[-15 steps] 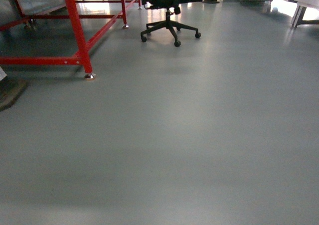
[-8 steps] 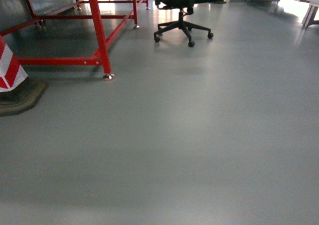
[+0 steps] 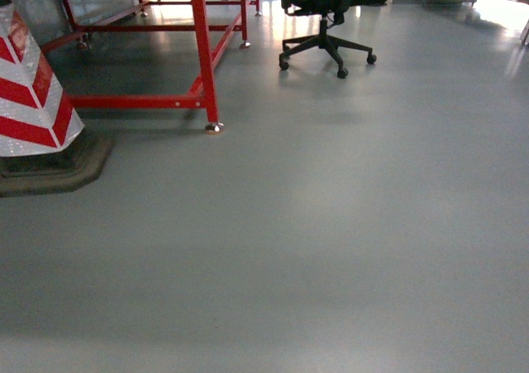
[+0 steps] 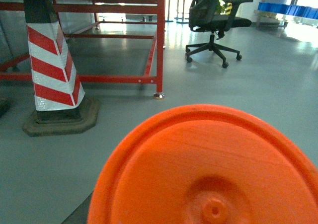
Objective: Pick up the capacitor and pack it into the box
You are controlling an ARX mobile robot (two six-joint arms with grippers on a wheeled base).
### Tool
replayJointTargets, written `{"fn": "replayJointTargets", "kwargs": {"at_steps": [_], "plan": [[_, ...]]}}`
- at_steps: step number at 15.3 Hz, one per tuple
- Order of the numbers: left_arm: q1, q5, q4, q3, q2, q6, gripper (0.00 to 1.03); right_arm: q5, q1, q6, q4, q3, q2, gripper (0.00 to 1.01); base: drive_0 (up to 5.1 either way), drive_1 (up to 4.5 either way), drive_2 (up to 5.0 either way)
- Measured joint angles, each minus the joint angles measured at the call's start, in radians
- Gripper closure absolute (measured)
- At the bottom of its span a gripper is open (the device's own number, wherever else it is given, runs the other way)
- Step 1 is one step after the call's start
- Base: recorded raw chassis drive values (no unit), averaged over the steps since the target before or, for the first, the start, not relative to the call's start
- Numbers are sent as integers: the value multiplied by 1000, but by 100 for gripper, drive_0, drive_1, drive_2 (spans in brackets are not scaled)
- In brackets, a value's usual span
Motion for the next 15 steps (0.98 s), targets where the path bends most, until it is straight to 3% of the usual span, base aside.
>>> {"fn": "replayJointTargets", "kwargs": {"at_steps": [15], "plan": [[0, 0, -1, 0, 0, 0, 60, 0, 0, 0, -1, 0, 0, 3, -502, 234, 234]]}}
